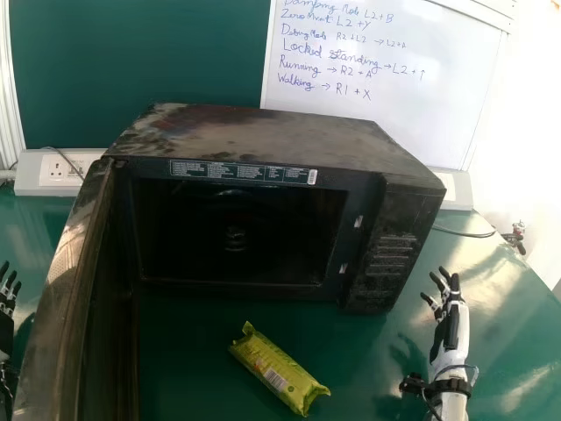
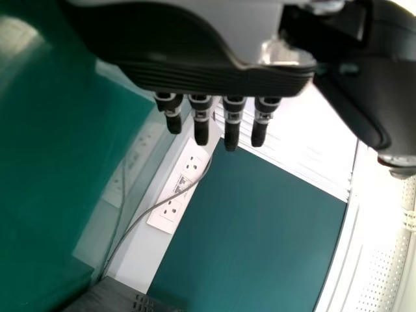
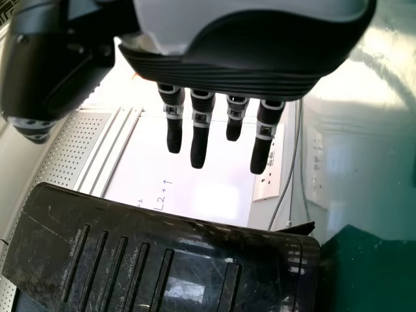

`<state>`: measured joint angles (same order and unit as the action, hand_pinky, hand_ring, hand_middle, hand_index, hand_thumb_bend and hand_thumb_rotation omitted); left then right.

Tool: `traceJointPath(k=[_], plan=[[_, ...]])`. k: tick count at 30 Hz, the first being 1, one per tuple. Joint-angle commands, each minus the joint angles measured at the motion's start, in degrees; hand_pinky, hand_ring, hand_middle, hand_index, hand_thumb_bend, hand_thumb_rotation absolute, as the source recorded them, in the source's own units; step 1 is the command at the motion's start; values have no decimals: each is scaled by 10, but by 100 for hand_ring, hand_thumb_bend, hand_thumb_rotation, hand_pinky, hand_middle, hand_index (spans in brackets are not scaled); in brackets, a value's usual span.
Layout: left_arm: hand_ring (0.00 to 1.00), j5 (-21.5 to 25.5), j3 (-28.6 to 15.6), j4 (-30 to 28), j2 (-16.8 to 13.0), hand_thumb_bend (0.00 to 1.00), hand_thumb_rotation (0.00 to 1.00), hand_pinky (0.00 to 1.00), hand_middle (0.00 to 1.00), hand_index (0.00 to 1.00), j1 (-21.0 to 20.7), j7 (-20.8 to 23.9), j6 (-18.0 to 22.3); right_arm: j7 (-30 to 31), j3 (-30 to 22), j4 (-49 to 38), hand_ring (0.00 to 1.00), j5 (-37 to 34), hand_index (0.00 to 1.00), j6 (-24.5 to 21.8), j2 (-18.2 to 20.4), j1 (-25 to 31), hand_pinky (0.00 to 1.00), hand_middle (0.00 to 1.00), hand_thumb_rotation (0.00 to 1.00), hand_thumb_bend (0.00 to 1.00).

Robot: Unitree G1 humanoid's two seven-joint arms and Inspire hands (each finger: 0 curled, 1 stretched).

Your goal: Put biscuit inside oven

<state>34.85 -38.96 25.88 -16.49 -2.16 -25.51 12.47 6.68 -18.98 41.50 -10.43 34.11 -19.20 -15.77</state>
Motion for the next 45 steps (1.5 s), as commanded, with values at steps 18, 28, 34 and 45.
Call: traceJointPath(k=[18,28,34,45], plan=[[94,0,8,21,21,18,0,100,96,100,13,-4,2,-3,2,12,84,6,90,5,13,26,78,85,97,96],[95,-4,10,14,23,18,0,100,96,100,17,4,3,36,4,-71,83,-10,90,15,8,55,77,84,94,97],[94,-1,9,17,22,17,0,100,96,100,16,2,2,57,16,-169,82,-1,91,2,-2,96,75,83,94,98],[95,-7,14,12,25,18,0,100,96,100,18,9,6,56,34,-302,78,63,87,-44,-23,138,71,80,94,100]])
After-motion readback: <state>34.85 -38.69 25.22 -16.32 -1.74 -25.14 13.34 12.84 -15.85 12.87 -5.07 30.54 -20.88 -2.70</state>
